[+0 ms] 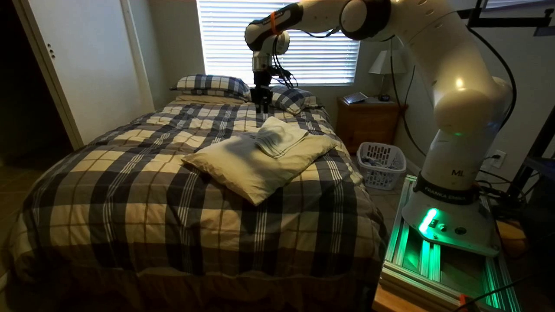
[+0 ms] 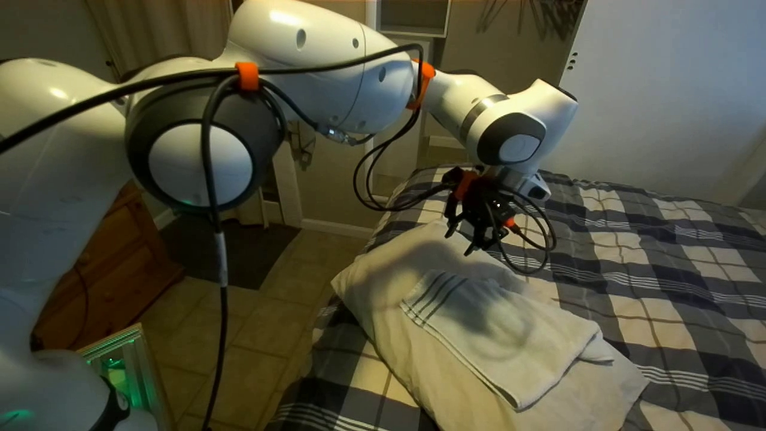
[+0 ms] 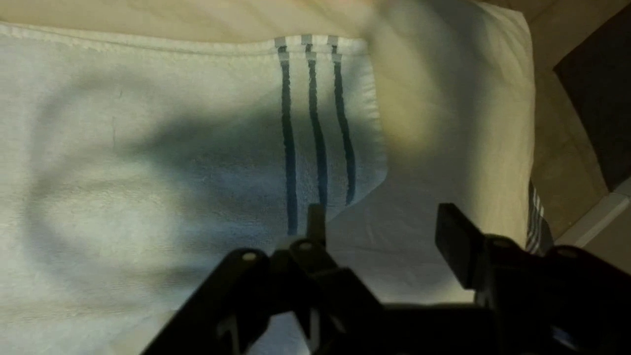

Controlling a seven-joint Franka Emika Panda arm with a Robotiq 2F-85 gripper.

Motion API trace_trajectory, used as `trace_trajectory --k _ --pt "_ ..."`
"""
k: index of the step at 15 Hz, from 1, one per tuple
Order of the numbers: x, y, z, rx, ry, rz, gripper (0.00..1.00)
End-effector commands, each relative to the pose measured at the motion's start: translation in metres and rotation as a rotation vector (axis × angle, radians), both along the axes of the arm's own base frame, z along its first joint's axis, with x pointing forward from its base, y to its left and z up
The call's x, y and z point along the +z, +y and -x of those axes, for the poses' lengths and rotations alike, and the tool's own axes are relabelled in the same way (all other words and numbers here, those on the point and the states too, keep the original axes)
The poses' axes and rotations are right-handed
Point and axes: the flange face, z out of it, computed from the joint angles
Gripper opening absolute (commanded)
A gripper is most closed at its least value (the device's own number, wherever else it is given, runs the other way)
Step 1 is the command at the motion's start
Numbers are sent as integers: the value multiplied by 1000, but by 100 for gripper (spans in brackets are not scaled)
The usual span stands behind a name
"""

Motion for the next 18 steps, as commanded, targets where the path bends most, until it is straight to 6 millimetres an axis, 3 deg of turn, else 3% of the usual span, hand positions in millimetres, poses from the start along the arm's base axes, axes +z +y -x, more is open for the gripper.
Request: trace_trajectory --k 1,2,5,8,9,13,18 --pt "-8 -3 -3 54 -5 -26 91" --pt "-6 -1 0 13 6 -4 74" --pt "-11 -2 -1 39 7 -10 91" --pt "-11 -2 -1 42 6 -11 91" --pt "-11 -2 -1 43 6 -11 98" --pt "-26 -2 -8 -49 -4 7 100" --pt "-50 26 -15 -93 87 71 100"
